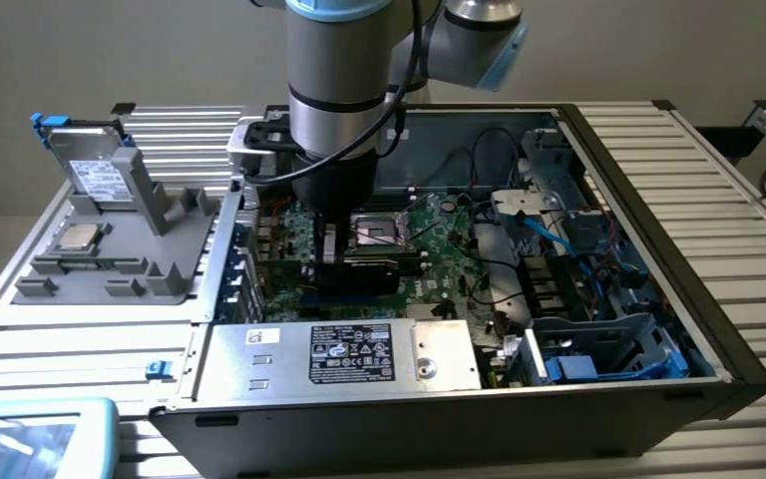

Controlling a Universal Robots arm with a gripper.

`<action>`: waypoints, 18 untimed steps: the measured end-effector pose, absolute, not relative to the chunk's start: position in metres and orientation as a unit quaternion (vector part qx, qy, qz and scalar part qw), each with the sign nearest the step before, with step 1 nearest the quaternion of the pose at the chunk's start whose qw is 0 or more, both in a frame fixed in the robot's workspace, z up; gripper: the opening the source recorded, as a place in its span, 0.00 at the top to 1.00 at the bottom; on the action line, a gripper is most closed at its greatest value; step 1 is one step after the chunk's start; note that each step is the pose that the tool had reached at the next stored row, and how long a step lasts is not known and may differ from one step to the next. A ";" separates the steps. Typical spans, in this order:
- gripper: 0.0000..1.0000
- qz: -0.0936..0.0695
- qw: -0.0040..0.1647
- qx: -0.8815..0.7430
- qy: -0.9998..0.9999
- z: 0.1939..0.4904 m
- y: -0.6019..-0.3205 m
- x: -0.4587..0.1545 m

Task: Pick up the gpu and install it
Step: 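Insert the gpu into the slot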

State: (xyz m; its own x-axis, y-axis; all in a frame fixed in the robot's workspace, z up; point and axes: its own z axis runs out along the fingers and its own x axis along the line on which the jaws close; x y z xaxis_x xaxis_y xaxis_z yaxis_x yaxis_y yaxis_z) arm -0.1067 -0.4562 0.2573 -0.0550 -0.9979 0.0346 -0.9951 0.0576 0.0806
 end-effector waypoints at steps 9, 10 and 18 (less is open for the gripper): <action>0.73 -0.017 0.041 0.698 -0.715 0.257 -0.456 -0.106; 0.73 -0.017 0.041 0.698 -0.715 0.257 -0.456 -0.106; 0.73 -0.017 0.041 0.699 -0.714 0.257 -0.455 -0.106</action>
State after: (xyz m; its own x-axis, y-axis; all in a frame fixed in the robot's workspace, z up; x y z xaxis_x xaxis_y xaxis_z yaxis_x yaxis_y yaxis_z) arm -0.1060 -0.4546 0.2573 -0.0198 -0.9992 0.0346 -0.9965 0.0226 0.0808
